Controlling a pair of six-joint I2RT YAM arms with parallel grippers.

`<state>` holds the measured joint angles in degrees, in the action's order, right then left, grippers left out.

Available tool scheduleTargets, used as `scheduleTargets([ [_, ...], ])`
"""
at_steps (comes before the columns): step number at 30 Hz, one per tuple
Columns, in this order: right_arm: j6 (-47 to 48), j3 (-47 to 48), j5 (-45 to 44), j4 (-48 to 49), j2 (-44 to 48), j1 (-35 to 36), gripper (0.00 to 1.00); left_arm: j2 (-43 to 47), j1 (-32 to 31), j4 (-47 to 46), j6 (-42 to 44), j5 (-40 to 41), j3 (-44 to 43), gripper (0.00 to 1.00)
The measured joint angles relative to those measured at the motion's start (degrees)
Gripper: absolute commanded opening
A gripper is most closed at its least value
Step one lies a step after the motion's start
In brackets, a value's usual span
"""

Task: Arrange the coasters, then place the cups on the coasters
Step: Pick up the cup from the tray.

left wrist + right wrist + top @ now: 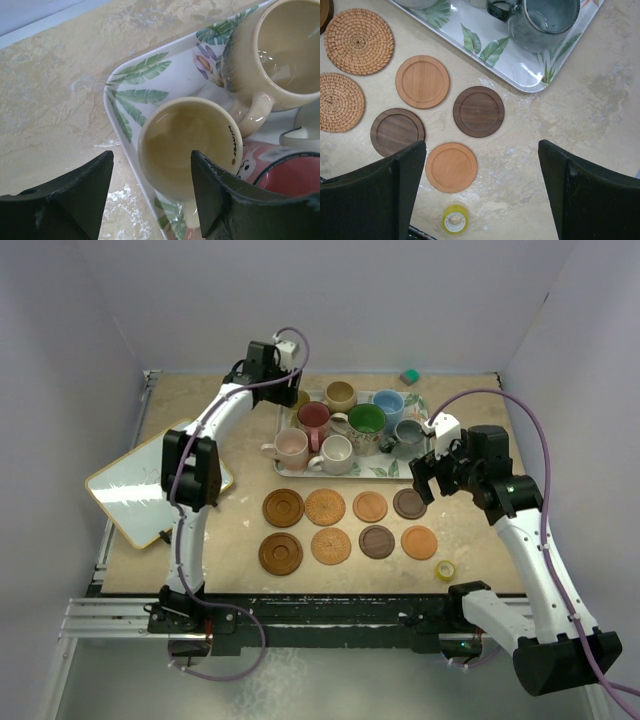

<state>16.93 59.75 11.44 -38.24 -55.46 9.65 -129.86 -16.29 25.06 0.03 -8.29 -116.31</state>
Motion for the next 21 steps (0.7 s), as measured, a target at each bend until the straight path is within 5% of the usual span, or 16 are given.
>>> scheduleTargets([
  [21,0.2,-0.2,0.1,0.0,-0.5,0.0,0.93,-7.3,-1.5,6.2,-0.9,3.7,-9.2,0.29],
])
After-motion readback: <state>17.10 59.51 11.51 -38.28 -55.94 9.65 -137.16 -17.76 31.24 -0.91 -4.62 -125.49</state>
